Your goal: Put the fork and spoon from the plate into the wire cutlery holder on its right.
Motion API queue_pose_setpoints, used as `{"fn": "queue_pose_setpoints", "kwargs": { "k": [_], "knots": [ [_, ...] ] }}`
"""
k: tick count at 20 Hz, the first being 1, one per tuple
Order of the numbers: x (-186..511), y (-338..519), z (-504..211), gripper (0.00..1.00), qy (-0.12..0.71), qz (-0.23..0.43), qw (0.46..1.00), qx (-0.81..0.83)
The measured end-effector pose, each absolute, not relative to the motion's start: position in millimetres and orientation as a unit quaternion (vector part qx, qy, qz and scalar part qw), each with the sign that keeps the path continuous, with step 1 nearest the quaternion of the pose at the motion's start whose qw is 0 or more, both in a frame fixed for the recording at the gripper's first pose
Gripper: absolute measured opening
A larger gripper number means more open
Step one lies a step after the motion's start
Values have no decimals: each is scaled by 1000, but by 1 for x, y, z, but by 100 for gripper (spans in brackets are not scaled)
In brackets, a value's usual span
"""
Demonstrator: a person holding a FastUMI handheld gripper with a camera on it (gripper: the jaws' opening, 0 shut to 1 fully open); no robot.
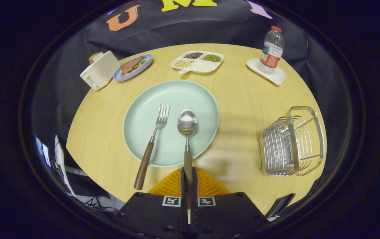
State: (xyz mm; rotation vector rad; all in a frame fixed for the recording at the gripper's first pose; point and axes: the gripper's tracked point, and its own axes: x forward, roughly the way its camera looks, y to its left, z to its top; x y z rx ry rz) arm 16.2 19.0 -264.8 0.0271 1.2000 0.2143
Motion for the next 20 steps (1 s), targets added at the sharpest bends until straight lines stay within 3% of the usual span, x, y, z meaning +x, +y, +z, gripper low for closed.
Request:
{"fn": "queue_pose_setpoints", "kwargs": {
  "k": [8, 15, 20],
  "knots": [
    [15, 18, -214, 0, 543, 119, 829, 64],
    [20, -50, -130, 0, 501, 80, 859, 75],
    [12, -113, -117, 0, 511, 40, 857, 51]
  ]
}}
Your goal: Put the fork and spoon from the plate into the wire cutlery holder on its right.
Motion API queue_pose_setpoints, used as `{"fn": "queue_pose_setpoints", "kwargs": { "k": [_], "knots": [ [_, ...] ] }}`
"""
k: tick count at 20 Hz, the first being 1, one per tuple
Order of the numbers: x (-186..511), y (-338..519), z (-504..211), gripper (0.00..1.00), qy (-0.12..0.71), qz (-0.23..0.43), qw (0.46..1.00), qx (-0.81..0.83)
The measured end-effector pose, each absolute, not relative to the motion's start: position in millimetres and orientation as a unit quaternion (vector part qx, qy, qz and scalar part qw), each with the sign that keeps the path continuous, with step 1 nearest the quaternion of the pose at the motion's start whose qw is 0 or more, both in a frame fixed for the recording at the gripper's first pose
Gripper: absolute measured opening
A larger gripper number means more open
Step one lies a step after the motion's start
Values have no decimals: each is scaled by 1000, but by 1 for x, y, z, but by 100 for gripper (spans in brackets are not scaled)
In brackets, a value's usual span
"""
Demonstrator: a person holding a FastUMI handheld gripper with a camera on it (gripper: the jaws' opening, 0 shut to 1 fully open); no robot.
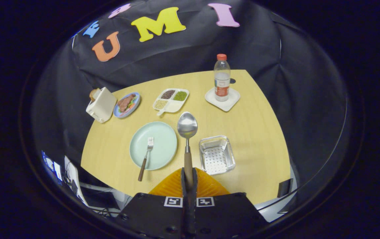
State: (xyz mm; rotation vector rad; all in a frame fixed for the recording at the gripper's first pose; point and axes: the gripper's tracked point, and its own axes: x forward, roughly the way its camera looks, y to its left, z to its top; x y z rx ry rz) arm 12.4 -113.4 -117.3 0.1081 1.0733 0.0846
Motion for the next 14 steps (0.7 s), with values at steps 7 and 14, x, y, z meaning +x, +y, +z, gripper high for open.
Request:
{"fn": "queue_pose_setpoints", "kwargs": {
  "k": [7, 14],
  "knots": [
    [-5, -143, -149, 0, 569, 27, 819, 63],
    [-19, -147, -164, 1, 595, 10, 799, 91]
  ]
}}
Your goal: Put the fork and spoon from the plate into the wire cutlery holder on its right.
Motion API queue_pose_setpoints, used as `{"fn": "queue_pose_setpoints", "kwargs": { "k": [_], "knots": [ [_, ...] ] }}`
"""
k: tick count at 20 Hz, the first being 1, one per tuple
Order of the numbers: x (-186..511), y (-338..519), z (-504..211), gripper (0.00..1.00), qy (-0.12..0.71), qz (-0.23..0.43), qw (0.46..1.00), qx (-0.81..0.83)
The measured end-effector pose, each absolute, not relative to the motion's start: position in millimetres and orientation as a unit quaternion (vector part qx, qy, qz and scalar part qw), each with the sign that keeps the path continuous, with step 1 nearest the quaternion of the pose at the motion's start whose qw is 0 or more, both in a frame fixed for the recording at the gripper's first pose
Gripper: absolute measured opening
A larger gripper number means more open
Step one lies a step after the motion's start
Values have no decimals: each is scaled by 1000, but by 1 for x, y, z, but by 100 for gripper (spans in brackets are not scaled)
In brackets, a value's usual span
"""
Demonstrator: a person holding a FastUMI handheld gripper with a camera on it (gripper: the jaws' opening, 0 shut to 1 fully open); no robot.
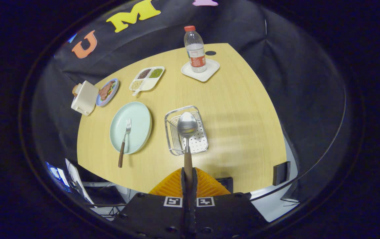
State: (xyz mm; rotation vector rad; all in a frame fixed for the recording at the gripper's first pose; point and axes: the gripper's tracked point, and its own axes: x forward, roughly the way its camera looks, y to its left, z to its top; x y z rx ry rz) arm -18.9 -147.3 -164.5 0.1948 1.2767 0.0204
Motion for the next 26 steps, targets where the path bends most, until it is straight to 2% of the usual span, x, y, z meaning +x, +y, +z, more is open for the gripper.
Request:
{"fn": "queue_pose_setpoints", "kwargs": {
  "k": [4, 6, 7, 10, 11, 15, 19, 26],
  "knots": [
    [-7, -142, -149, 8, 573, 16, 810, 121],
    [-3, -137, -143, 17, 559, 21, 818, 133],
    [-1, -134, -140, 38, 552, 21, 823, 135],
    [7, -131, -129, 84, 523, 12, 843, 128],
    [9, -131, -127, 94, 510, 4, 852, 116],
    [10, -109, -112, 96, 460, -3, 885, 71],
    [9, -61, -101, 96, 429, 21, 901, 60],
    [-8, 26, -165, 96, 485, 58, 872, 42]
  ]
}}
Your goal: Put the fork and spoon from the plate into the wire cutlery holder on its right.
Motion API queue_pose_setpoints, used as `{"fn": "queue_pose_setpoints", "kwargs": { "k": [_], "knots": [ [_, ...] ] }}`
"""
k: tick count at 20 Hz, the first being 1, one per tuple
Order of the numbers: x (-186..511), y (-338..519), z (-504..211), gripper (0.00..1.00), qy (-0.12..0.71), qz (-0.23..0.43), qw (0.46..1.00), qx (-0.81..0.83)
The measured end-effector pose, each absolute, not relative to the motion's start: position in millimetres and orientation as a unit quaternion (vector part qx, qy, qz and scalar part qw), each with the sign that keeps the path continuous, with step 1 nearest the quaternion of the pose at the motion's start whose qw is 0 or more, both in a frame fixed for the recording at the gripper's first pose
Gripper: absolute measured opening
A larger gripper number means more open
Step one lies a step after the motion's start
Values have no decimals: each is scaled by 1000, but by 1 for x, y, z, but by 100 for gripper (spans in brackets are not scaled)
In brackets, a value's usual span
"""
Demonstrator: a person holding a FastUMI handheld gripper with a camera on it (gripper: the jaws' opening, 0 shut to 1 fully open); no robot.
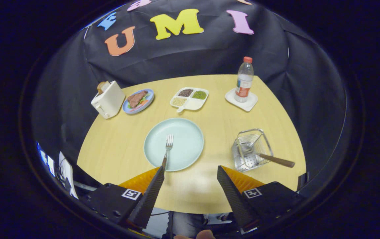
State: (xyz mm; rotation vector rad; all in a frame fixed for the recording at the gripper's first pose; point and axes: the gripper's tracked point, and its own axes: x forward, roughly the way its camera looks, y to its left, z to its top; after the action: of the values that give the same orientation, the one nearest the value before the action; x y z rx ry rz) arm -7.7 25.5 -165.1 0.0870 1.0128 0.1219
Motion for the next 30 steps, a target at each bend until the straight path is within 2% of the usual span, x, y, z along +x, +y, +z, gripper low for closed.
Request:
{"fn": "queue_pose_setpoints", "kwargs": {
  "k": [5, 15, 24, 26, 27, 29, 30],
  "knots": [
    [-8, 53, -211, 96, 524, 48, 849, 44],
    [-3, 93, -245, 93, 549, 41, 835, 21],
    [-5, 99, -272, 47, 585, 34, 810, 5],
    [-9, 99, -275, 27, 594, 33, 804, 2],
    [-10, 102, -277, 13, 597, 42, 801, 0],
    [-8, 97, -280, 15, 599, 41, 799, -15],
    [-8, 100, -281, 11, 598, 50, 800, -10]
  ]
}}
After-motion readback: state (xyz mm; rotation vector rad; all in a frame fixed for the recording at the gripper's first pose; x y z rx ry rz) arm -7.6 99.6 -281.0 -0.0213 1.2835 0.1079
